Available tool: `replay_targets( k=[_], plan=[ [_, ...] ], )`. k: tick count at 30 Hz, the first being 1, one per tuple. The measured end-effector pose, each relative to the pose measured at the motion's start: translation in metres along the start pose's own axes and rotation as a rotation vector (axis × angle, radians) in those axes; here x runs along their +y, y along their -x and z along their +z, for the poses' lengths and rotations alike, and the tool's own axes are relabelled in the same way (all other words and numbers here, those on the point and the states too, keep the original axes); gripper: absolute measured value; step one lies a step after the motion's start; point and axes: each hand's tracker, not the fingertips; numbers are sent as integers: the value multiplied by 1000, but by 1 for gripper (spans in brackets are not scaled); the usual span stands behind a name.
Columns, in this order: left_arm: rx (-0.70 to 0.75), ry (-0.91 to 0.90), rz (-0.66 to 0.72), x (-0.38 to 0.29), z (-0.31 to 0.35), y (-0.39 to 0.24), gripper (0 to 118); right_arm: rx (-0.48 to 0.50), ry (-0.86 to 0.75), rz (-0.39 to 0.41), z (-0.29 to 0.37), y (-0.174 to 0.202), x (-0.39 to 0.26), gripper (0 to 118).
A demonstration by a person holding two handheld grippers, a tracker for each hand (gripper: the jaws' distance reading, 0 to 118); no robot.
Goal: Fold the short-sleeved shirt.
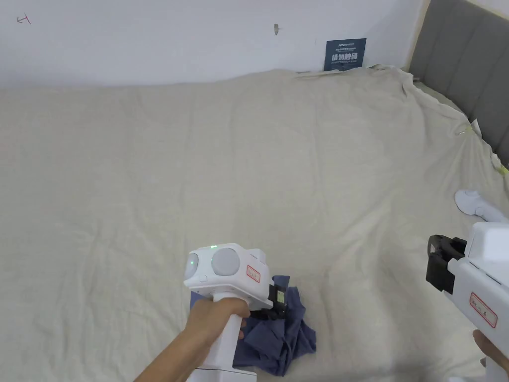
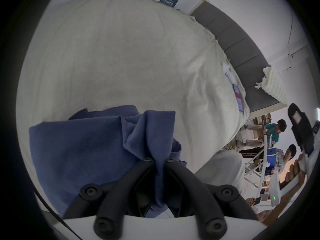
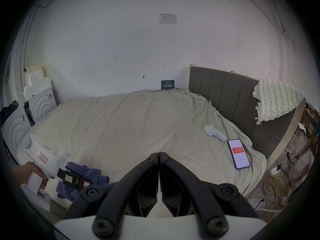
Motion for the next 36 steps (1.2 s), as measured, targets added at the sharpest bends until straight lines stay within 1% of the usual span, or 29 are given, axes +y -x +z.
replay_targets(
  k=[1,2,3,4,5,6,7,8,9,10,12,16,19,20,21,22,24,26,27,28,29,31,36],
  plan=[
    [13,-1,-7,-1,-1,-2,8,-2,1,-1,0,0,0,0],
    [11,-3,-8,-1,0,-4,14,-4,3,-1,0,-1,-1,0],
    [11,-5,-10,-1,2,-6,26,-5,4,-1,0,-1,-1,0],
    [-32,-11,-9,-1,6,-7,39,-5,4,-1,0,-1,-1,0],
    [-72,-18,3,0,12,-8,55,-5,5,-2,0,-1,-1,0],
    [-81,-23,11,0,16,-8,75,-5,5,-2,0,0,-1,0],
    [-78,-33,14,-1,24,-13,90,-4,4,-3,1,0,0,0],
    [-77,-51,12,-2,32,-14,104,-1,3,-4,1,1,0,0],
    [-82,-86,2,-3,41,-13,115,0,1,-4,1,2,1,0],
    [-93,-131,-10,-5,52,-11,117,0,-1,-2,2,3,2,0],
    [-99,-207,-13,-9,74,-5,117,4,-6,0,3,5,4,0],
    [-26,-345,2,-21,110,19,117,14,-17,5,5,10,7,0],
    [25,-427,-5,-31,122,38,114,20,-23,8,6,14,8,0],
    [51,-455,2,-36,123,43,108,23,-22,8,6,15,8,0],
    [77,-486,2,-41,124,47,92,25,-22,9,5,15,8,0],
    [116,-521,-23,-46,123,49,72,27,-22,11,5,16,8,0],
    [197,-590,-69,-56,115,51,26,29,-21,13,5,18,8,0],
    [254,-625,-113,-66,102,51,8,31,-17,14,4,18,7,0],
    [252,-635,-140,-70,95,50,4,31,-17,15,4,18,7,0],
    [255,-630,-149,-73,88,49,4,31,-16,16,4,18,6,0],
    [276,-627,-181,-77,79,46,0,29,-15,15,4,16,5,0],
    [273,-617,-174,-81,62,42,0,26,-12,11,3,14,4,0],
    [252,-573,-232,-91,19,18,0,13,-1,4,4,5,-1,0]
  ],
)
